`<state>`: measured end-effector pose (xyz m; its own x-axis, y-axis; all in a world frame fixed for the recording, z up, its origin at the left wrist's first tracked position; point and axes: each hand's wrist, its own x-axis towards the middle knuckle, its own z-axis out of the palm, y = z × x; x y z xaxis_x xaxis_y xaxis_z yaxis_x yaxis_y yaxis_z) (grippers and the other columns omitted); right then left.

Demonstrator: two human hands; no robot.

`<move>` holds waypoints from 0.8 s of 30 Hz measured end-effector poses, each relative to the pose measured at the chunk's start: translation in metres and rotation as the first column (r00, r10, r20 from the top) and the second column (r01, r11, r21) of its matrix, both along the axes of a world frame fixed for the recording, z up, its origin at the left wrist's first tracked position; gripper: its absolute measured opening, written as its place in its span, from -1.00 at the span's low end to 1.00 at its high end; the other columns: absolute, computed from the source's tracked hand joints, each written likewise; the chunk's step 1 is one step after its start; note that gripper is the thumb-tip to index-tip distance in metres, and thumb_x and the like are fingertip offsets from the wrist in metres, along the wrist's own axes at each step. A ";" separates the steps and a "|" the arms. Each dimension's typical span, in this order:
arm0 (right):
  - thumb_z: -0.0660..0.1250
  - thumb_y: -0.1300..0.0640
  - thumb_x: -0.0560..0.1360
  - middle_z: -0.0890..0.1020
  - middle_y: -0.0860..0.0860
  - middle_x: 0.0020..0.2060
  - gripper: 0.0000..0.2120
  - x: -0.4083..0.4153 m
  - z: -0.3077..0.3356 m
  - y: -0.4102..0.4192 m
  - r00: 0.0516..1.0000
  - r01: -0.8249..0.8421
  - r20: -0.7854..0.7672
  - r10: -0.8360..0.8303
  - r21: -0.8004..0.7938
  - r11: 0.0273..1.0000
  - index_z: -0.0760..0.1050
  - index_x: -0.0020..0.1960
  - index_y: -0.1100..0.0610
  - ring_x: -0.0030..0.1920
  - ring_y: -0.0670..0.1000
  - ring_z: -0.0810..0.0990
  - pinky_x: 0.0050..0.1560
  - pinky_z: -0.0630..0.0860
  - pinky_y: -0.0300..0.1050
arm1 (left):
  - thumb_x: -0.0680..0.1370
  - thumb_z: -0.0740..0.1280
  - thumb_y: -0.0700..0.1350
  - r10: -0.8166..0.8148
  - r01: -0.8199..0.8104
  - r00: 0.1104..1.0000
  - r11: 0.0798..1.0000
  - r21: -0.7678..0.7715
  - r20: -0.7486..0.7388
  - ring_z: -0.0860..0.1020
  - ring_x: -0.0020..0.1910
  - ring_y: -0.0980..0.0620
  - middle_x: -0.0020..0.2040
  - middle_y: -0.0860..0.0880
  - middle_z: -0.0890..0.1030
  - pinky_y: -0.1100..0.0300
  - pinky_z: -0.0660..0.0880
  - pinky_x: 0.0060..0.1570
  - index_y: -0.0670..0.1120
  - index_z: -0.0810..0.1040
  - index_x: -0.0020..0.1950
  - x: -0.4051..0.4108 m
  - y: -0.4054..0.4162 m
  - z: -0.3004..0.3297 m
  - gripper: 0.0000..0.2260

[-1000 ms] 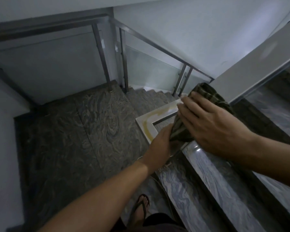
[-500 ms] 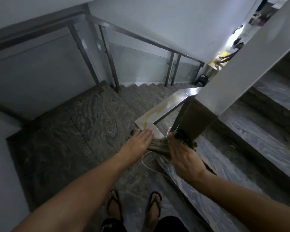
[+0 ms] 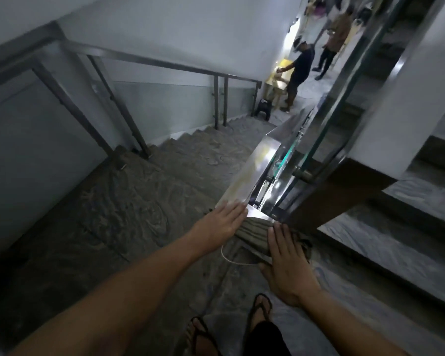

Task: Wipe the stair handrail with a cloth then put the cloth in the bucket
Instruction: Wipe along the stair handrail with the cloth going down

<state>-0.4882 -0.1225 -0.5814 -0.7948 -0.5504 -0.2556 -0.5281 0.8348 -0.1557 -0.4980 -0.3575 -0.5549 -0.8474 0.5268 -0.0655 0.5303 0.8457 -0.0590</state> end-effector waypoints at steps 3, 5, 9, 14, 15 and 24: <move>-0.18 -0.23 0.56 -0.02 0.12 0.53 -0.31 0.004 -0.002 -0.004 0.998 0.054 -0.037 -0.055 -0.027 0.998 -0.07 0.53 0.20 0.53 0.13 -0.07 0.46 -0.19 -0.01 | 0.49 0.08 -0.25 -0.081 0.082 0.997 0.997 0.004 -0.017 0.54 0.26 -0.21 0.26 -0.26 0.57 -0.09 0.52 0.17 -0.28 0.55 0.25 -0.016 -0.005 0.004 -0.59; -0.31 -0.19 0.55 -0.04 0.08 0.53 -0.34 0.004 -0.002 -0.005 0.994 0.103 -0.023 -0.105 -0.085 0.991 -0.07 0.52 0.18 0.54 0.10 -0.07 0.51 -0.09 0.02 | 0.50 0.09 -0.26 -0.124 0.128 0.989 0.991 0.033 -0.085 0.54 0.25 -0.22 0.26 -0.28 0.56 -0.08 0.52 0.17 -0.30 0.54 0.24 -0.024 -0.004 0.009 -0.61; -0.27 -0.10 0.59 0.18 0.11 0.51 -0.39 0.007 -0.002 -0.011 0.976 0.210 -0.033 -0.217 -0.147 0.967 0.11 0.50 0.19 0.51 0.10 0.14 0.47 0.00 -0.02 | 0.54 0.10 -0.31 -0.162 0.173 0.970 0.984 0.047 -0.183 0.46 0.34 -0.23 0.32 -0.29 0.50 -0.11 0.43 0.28 -0.33 0.48 0.30 -0.042 0.005 0.016 -0.63; 0.03 0.02 0.57 0.20 0.10 0.51 -0.48 0.014 -0.012 -0.014 0.953 0.254 -0.112 -0.282 -0.213 0.943 0.17 0.49 0.17 0.52 0.07 0.12 0.48 0.03 0.07 | 0.46 0.01 -0.14 -0.112 0.109 0.992 0.993 0.048 0.058 0.36 0.43 -0.21 0.43 -0.30 0.36 -0.12 0.31 0.36 -0.32 0.35 0.41 -0.038 -0.008 -0.008 -0.45; 0.05 0.02 0.57 0.22 0.09 0.51 -0.48 0.016 -0.013 -0.016 0.943 0.269 -0.133 -0.304 -0.227 0.936 0.17 0.49 0.16 0.52 0.07 0.13 0.49 0.02 0.08 | 0.46 -0.03 -0.08 -0.128 0.121 0.986 0.990 0.070 0.109 0.18 0.52 -0.18 0.52 -0.27 0.18 -0.09 0.11 0.46 -0.31 0.19 0.49 -0.036 -0.012 -0.012 -0.38; 0.00 -0.07 0.58 0.36 0.18 0.40 -0.53 0.030 -0.030 -0.055 0.652 0.632 -0.332 -0.681 -0.258 0.731 0.31 0.43 0.03 0.46 0.20 0.23 0.46 0.10 0.28 | 0.48 -0.38 0.20 -0.254 0.240 0.963 0.960 0.143 0.086 -0.19 0.56 -0.04 0.59 -0.12 -0.13 0.02 -0.25 0.49 -0.15 -0.15 0.56 -0.045 -0.028 -0.035 -0.28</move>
